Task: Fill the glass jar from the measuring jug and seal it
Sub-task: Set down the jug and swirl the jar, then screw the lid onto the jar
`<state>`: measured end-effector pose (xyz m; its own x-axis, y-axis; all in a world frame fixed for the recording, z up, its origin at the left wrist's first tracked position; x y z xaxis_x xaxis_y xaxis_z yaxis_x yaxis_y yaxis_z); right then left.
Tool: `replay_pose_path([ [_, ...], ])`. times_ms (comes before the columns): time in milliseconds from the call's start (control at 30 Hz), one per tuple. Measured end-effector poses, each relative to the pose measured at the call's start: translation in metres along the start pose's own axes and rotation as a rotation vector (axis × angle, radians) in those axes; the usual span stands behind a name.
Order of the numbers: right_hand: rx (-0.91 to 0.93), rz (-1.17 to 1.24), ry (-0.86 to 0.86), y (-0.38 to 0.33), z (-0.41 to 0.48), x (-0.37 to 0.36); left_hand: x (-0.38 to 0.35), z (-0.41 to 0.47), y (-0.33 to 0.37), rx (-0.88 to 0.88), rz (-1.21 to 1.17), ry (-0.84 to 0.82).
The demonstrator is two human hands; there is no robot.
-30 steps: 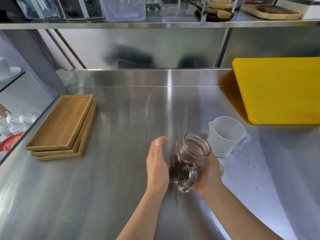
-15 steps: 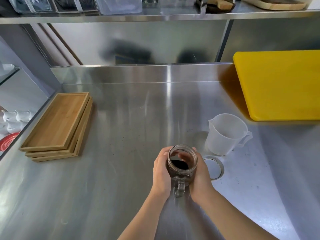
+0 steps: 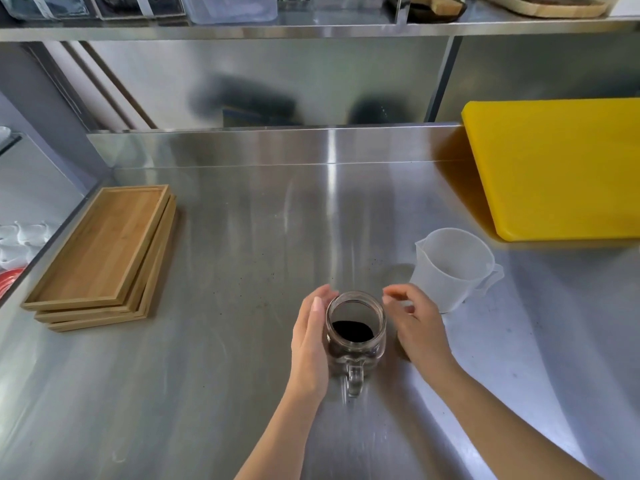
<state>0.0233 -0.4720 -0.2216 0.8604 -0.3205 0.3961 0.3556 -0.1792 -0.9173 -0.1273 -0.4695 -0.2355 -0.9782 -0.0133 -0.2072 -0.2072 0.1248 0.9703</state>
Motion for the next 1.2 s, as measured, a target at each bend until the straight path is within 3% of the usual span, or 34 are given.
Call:
replay_pose_path([
  [100,0.115,-0.489,-0.083,0.012,0.010,0.011,0.002,-0.001,0.011,-0.027,0.158,-0.253],
  [233,-0.034,-0.916,-0.343,0.018,0.008,0.020,0.002,0.000,0.025,-0.020,0.502,-0.370],
  [400,-0.149,-1.021,-0.444,0.020,0.008,0.023,0.004,0.000,0.026,-0.020,0.703,-0.428],
  [533,-0.114,-1.060,-0.467,0.022,0.009,0.023,0.006,-0.003,0.022,-0.078,0.768,-0.425],
  [733,-0.084,-0.790,-0.310,0.010,0.012,0.029,0.007,-0.007,0.020,-0.077,0.722,-0.442],
  [1033,0.201,-0.420,-0.019,-0.046,0.008,0.042,0.009,-0.009,0.014,-0.029,0.582,-0.449],
  [1200,0.304,-0.151,0.021,-0.067,-0.009,0.036,0.008,-0.012,0.010,-0.032,0.555,-0.415],
])
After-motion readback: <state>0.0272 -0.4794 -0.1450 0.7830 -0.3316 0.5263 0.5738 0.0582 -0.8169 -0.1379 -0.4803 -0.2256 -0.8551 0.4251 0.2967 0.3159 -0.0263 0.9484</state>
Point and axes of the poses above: each hand's wrist, its own z-axis towards the middle knuckle, its own x-axis out of the back of the hand, y = z × x, the point moved 2 cm from there along z, towards the middle knuckle, and after that the axes turned 1 degree about -x, right-handed, at the moved point
